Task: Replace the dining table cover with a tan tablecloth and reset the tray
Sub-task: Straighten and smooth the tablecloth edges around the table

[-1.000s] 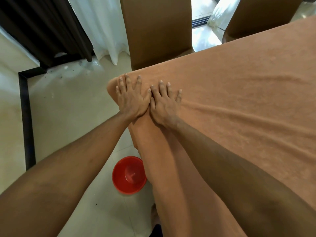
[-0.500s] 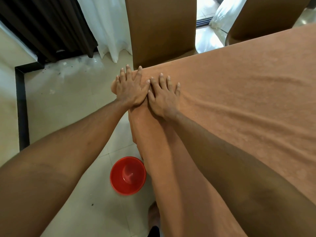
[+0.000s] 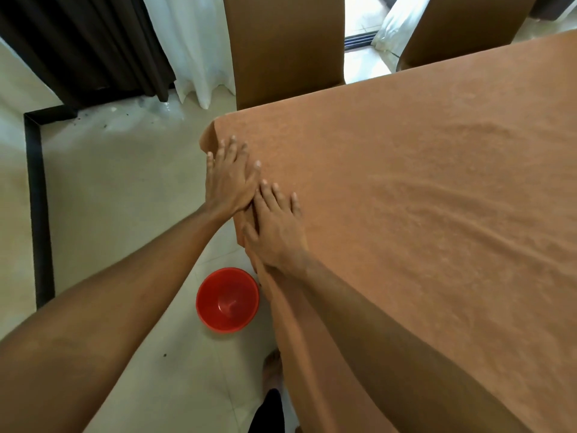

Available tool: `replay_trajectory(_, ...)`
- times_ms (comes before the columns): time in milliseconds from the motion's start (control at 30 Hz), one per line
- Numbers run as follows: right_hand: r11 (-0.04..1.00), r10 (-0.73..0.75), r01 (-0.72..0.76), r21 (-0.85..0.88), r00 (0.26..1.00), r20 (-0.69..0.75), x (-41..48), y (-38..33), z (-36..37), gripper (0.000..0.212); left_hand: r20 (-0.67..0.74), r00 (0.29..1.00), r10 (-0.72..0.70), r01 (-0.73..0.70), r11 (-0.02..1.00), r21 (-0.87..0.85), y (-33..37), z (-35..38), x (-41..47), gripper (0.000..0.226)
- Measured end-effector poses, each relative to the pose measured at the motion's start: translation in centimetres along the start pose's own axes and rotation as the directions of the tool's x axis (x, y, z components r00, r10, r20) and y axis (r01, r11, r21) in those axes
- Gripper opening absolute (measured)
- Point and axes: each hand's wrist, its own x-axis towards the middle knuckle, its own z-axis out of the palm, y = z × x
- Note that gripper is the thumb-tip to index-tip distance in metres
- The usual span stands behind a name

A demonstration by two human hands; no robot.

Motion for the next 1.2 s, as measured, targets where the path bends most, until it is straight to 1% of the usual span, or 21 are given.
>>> replay_trajectory(67, 1.000, -0.011, 0.012, 0.013, 0.997, -0.076, -1.4, 2.0, -1.2, 0.053, 0.013, 1.000, -0.004, 0.004, 1.000, 0.020, -0.5, -0.2, -1.3, 0.063)
replay_trajectory(100, 1.000, 0.027, -0.028, -0.001, 0.991, -0.133, -2.3, 3.6, -2.2, 0.049, 0.020, 1.000, -0.009, 0.009, 1.000, 0.024, -0.3, -0.4, -2.1, 0.063)
replay_trajectory(167, 0.977, 0.192, -0.206, -0.049, 0.961, -0.200, -3.4, 7.7, -3.9, 0.047, 0.034, 0.999, 0.020, -0.020, 1.000, 0.011, 0.7, -0.5, -3.8, 0.064)
replay_trajectory(233, 0.915, 0.376, -0.395, -0.077, 0.907, -0.188, -4.9, 11.2, -5.2, 0.052, 0.057, 0.993, 0.101, -0.101, 0.995, 0.000, 2.6, -0.2, -5.8, 0.063)
replay_trajectory(300, 0.878, 0.458, -0.470, -0.092, 0.880, -0.127, -6.7, 12.3, -5.2, 0.061, 0.074, 0.987, 0.139, -0.138, 0.990, -0.018, 4.8, 0.3, -8.2, 0.063)
replay_trajectory(367, 0.911, 0.388, -0.397, -0.117, 0.917, -0.090, -9.4, 11.1, -3.8, 0.065, 0.071, 0.991, 0.116, -0.112, 0.992, -0.053, 6.8, 1.0, -10.6, 0.061)
replay_trajectory(467, 0.986, 0.138, -0.142, -0.087, 0.989, -0.048, -15.0, 6.2, -1.2, 0.063, 0.068, 0.998, 0.017, -0.008, 0.991, -0.134, 8.7, 1.6, -13.8, 0.060)
replay_trajectory(500, 0.997, 0.026, -0.028, -0.073, 0.999, -0.026, -16.9, 4.5, -0.3, 0.062, 0.076, 0.997, 0.000, 0.011, 0.990, -0.141, 8.8, 1.7, -14.8, 0.060)
replay_trajectory(567, 0.984, -0.160, 0.164, -0.068, 0.986, 0.051, -20.4, 2.2, 0.7, 0.058, 0.088, 0.996, -0.008, 0.018, 0.994, -0.112, 9.0, 2.0, -16.9, 0.061)
replay_trajectory(600, 0.977, -0.207, 0.210, -0.036, 0.975, 0.078, -20.7, 1.9, 0.7, 0.055, 0.091, 0.996, -0.005, 0.015, 0.994, -0.107, 8.7, 2.1, -17.3, 0.061)
replay_trajectory(633, 0.976, -0.215, 0.214, 0.026, 0.975, 0.052, -22.6, 2.2, -0.3, 0.049, 0.091, 0.996, 0.005, 0.004, 0.995, -0.098, 9.5, 2.1, -19.3, 0.061)
replay_trajectory(667, 0.977, -0.192, 0.193, 0.087, 0.981, -0.014, -22.8, 2.9, -1.1, 0.041, 0.096, 0.995, 0.006, 0.003, 0.995, -0.100, 9.5, 2.3, -19.9, 0.061)
replay_trajectory(700, 0.981, -0.130, 0.140, 0.130, 0.988, -0.082, -23.5, 4.0, -2.0, 0.035, 0.104, 0.995, 0.006, 0.005, 0.994, -0.107, 9.8, 2.4, -21.0, 0.062)
replay_trajectory(733, 0.989, -0.056, 0.075, 0.128, 0.987, -0.148, -24.1, 5.5, -2.8, 0.034, 0.108, 0.994, 0.014, -0.003, 0.995, -0.099, 10.3, 2.6, -22.1, 0.062)
replay_trajectory(800, 0.990, 0.135, -0.125, 0.063, 0.977, -0.168, -25.7, 9.4, -4.3, 0.039, 0.121, 0.992, 0.043, -0.033, 0.996, -0.083, 11.8, 3.1, -24.9, 0.062)
replay_trajectory(833, 0.972, 0.235, -0.234, 0.023, 0.961, -0.149, -26.0, 11.3, -4.7, 0.045, 0.124, 0.991, 0.058, -0.049, 0.996, -0.080, 12.4, 3.5, -25.7, 0.061)
replay_trajectory(900, 0.927, 0.365, -0.371, -0.051, 0.925, -0.104, -27.8, 14.2, -4.8, 0.058, 0.126, 0.989, 0.083, -0.073, 0.994, -0.084, 14.3, 4.3, -27.9, 0.062)
replay_trajectory(933, 0.924, 0.368, -0.374, -0.077, 0.926, -0.080, -28.8, 15.0, -4.5, 0.062, 0.127, 0.988, 0.085, -0.074, 0.993, -0.087, 15.1, 4.6, -28.9, 0.062)
replay_trajectory(1033, 0.955, 0.263, -0.267, -0.127, 0.964, -0.047, -32.2, 14.0, -2.7, 0.067, 0.111, 0.992, 0.061, -0.054, 0.996, -0.065, 16.8, 5.7, -31.3, 0.062)
replay_trajectory(1133, 0.980, 0.175, -0.178, -0.089, 0.984, -0.039, -36.0, 9.6, -0.3, 0.065, 0.099, 0.994, 0.054, -0.055, 0.998, 0.009, 16.7, 6.6, -33.5, 0.063)
replay_trajectory(1200, 0.986, 0.147, -0.150, -0.073, 0.988, -0.044, -38.6, 6.5, 1.1, 0.064, 0.106, 0.991, 0.081, -0.088, 0.994, 0.064, 15.7, 6.9, -34.6, 0.065)
